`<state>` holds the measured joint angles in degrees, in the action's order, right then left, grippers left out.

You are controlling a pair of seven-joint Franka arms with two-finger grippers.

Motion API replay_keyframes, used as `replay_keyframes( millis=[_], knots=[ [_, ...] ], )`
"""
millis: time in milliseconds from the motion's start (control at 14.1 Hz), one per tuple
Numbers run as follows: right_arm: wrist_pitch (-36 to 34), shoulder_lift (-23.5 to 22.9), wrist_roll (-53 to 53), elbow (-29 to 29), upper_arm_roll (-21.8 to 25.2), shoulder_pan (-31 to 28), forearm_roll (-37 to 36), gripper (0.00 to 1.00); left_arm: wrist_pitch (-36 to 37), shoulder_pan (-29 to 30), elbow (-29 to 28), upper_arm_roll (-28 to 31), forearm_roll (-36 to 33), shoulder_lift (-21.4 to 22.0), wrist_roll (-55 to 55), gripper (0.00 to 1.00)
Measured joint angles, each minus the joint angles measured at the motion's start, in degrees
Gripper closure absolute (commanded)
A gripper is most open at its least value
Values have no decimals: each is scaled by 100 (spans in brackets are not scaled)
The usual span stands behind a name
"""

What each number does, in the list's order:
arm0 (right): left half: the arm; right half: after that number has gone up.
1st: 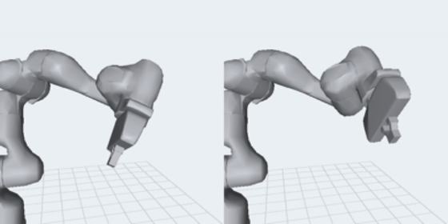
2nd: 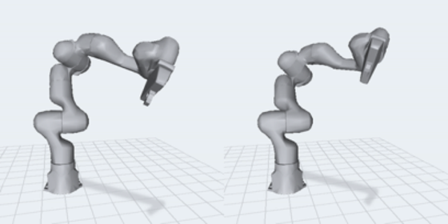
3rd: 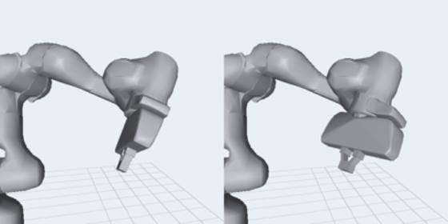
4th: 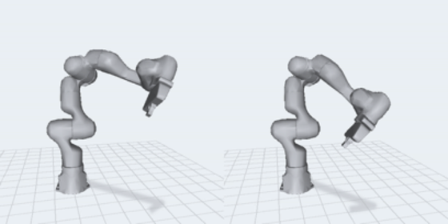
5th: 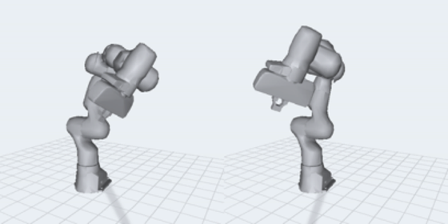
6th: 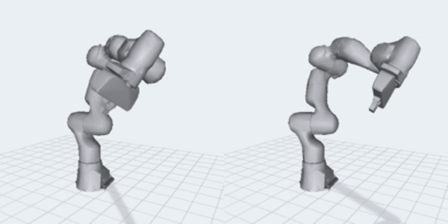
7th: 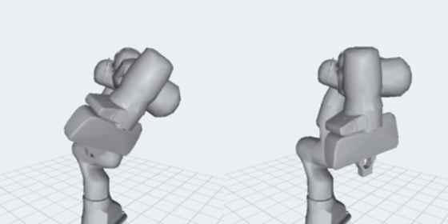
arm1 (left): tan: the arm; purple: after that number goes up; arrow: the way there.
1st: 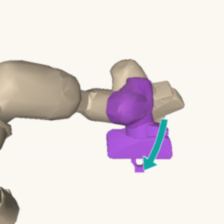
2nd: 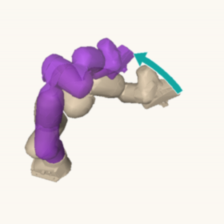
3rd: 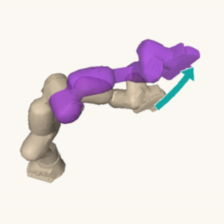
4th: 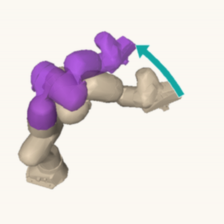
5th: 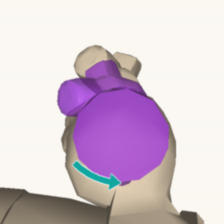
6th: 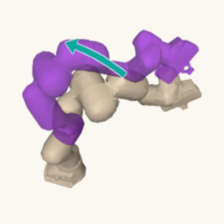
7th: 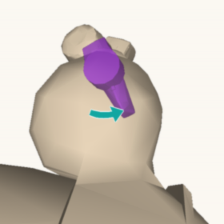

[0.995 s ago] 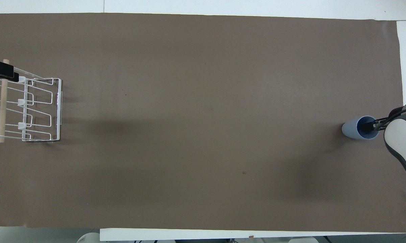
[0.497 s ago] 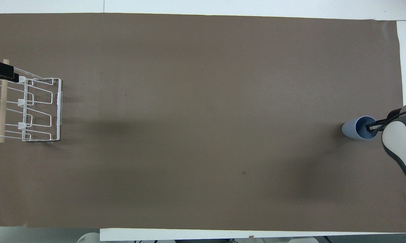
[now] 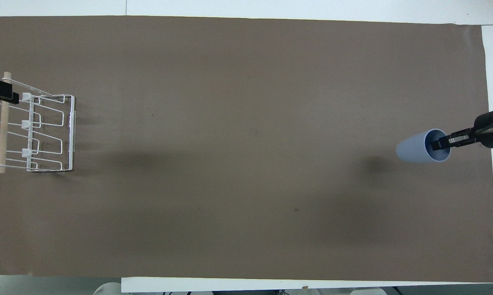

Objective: Hang cup on cup holder
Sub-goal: 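Lift the cup with the right gripper while the left gripper reaches out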

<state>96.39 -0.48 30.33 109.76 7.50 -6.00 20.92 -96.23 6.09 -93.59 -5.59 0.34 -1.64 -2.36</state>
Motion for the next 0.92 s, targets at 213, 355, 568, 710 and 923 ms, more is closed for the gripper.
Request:
replay_keyframes(
  millis=[213, 355, 568, 710, 923],
  knots=[
    [-659, 17, -624, -164, -18, 302, 1912, 100, -14, 40, -43, -8, 0, 4, 533, 0],
    [-713, -20, -1189, -158, -29, 753, 2786, 100, -92, -16, -78, -78, 16, 4, 1420, 0],
    [-452, -44, -2017, -130, -50, 1637, 3697, 100, -221, -449, -114, -145, 218, 6, 3212, 0],
    [151, -45, -2472, -56, -60, 2194, 4251, 100, -268, -874, -102, -164, 546, 17, 4690, 0],
    [1223, -65, -2851, 115, -66, 3023, 5072, 100, -312, -1385, 20, -180, 795, 25, 6886, 0]
  ],
)
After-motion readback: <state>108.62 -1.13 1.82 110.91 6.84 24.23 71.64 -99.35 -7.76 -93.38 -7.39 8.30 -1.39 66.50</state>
